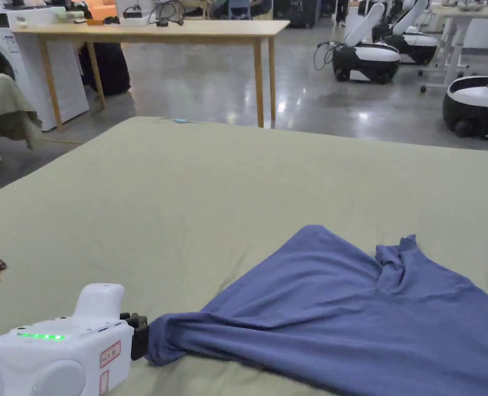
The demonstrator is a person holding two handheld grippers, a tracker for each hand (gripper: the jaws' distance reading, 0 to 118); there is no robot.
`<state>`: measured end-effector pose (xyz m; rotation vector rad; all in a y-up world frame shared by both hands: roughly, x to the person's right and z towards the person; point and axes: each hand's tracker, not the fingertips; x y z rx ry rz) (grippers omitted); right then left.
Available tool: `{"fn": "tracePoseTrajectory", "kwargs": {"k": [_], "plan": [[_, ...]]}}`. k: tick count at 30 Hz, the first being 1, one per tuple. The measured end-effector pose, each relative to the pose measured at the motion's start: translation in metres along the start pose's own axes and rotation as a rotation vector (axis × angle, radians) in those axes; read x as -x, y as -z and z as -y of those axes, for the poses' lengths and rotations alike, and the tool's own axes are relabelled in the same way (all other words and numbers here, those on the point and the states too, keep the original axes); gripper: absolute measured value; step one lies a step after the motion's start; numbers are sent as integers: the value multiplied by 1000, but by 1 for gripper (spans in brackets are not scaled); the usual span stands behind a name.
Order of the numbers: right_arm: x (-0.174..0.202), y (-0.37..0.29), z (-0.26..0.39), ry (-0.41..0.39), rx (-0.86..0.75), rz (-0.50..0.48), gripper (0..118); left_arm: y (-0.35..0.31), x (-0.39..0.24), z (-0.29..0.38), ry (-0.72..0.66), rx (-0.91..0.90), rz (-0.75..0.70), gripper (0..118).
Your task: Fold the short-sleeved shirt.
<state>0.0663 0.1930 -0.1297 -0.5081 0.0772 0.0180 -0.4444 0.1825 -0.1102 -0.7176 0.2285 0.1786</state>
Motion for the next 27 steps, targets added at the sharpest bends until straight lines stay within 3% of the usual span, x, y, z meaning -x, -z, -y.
{"fn": "tracePoseTrajectory", "kwargs": {"k": [1,3,4,11,13,14,15,16,17,21,27], "plan": [[4,1,2,2,17,-25,1,0,0,0,5,6,-1,33],[12,3,7,-5,20,-22,1,4,0,1,21,11,7,111],[13,4,8,-7,34,-37,1,8,0,1,29,36,2,117],[22,18,16,-12,90,-64,1,48,0,-7,82,82,20,113],[20,22,16,-12,98,-54,1,57,-2,-8,86,104,44,102],[18,25,15,-8,107,-53,1,58,-3,-9,86,110,49,85],[17,28,14,-6,113,-49,1,57,-3,-9,84,111,71,57],[15,32,13,-2,115,-46,1,58,-3,-7,71,106,106,9],[14,36,10,0,121,-48,1,58,-3,-6,54,109,146,0],[10,65,-12,-21,129,-70,1,57,-3,6,36,114,138,0],[-6,168,-81,-69,143,-71,1,53,-2,1,-8,109,136,0]]}}
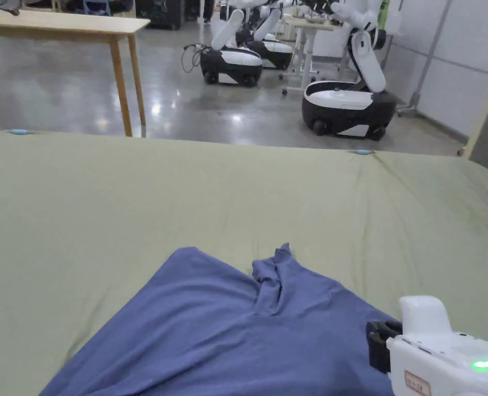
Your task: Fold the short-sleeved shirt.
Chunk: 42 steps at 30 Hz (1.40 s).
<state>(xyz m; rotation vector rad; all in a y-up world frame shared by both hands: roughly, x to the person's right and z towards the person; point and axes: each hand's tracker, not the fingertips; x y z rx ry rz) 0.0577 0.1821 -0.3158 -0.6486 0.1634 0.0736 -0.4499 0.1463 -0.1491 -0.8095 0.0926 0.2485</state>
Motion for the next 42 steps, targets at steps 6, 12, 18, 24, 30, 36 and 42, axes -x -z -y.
{"fn": "tracePoseTrajectory", "kwargs": {"k": [6,12,18,24,30,36,42], "plan": [[-25,107,-70,-63,186,4,118,4,-3,-5,0,31,0,0],[-23,169,-91,-178,313,11,116,9,-3,-21,37,54,-19,0],[-26,191,-79,-147,422,-36,107,15,-3,-25,58,79,-17,0],[-32,143,-92,-114,314,-90,3,16,-2,-27,51,80,-12,0],[-24,58,-111,-189,146,-53,3,-2,-10,-41,47,20,-15,0],[-31,-42,-158,-212,-41,-15,3,-37,-30,-86,100,-104,-5,0],[-47,-147,-205,-177,-231,44,3,-84,-66,-164,149,-273,12,0]]}}
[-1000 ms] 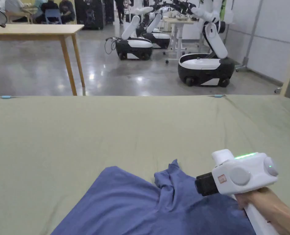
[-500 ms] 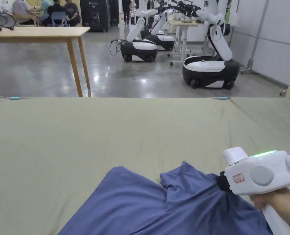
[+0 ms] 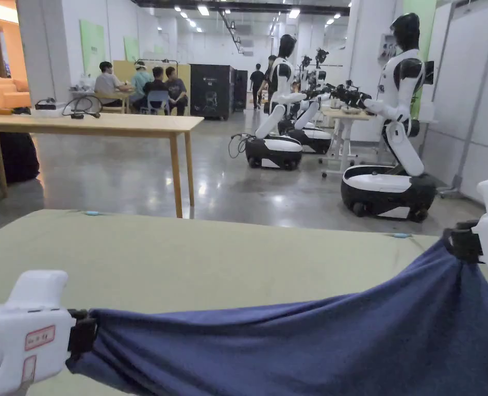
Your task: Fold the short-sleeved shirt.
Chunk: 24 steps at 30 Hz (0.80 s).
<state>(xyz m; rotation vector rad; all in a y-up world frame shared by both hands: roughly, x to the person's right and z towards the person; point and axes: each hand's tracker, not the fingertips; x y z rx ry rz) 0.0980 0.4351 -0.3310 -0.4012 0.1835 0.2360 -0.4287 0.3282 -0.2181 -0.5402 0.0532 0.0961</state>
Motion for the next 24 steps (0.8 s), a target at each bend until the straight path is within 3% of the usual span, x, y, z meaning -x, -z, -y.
{"fn": "tracePoseTrajectory", "kwargs": {"k": [10,19,24], "plan": [[-42,-75,-88,86,-161,94,3,-34,-55,-165,40,-175,-20,0],[-67,-30,-149,154,-154,121,3,-10,-78,-258,97,-187,-98,0],[-81,16,-178,153,-142,150,3,23,-82,-291,125,-191,-162,0]]}}
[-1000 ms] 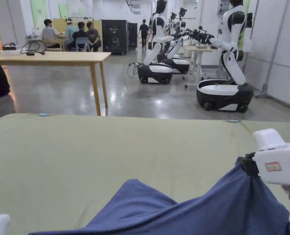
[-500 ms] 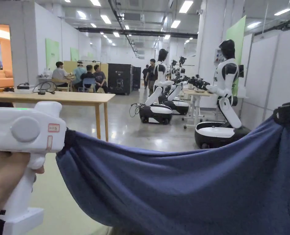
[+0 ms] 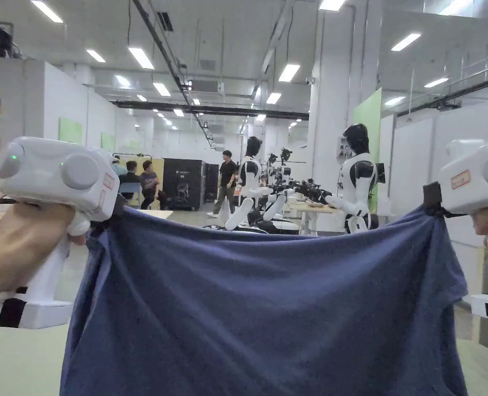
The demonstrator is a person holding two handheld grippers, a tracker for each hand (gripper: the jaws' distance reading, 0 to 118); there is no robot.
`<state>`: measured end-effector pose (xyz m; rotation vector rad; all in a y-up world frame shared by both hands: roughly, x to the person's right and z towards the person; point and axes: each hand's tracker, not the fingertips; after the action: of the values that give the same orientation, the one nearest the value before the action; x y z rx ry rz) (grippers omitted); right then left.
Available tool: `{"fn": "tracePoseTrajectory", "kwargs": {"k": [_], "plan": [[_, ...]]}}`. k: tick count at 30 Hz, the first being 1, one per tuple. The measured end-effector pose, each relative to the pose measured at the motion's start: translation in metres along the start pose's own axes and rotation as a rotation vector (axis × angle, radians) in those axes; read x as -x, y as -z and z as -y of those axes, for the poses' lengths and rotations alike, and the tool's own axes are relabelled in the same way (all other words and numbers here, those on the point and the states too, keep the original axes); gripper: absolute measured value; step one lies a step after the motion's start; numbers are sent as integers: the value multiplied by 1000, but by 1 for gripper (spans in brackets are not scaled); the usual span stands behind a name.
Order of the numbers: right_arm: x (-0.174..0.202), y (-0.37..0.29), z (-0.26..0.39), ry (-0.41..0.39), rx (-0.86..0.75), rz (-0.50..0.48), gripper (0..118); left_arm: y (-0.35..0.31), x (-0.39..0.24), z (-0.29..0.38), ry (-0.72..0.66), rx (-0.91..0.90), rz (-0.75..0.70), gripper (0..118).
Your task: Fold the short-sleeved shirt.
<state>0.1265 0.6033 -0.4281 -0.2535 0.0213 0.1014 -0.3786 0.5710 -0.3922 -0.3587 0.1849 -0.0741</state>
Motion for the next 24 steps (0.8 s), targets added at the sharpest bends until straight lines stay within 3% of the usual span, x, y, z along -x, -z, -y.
{"fn": "tracePoseTrajectory", "kwargs": {"k": [16,24], "plan": [[10,129,-54,-18,-22,34,3,130,-21,-45,-24,10,-68,0],[7,186,-5,11,39,32,3,183,-35,-7,-12,18,-69,0]]}}
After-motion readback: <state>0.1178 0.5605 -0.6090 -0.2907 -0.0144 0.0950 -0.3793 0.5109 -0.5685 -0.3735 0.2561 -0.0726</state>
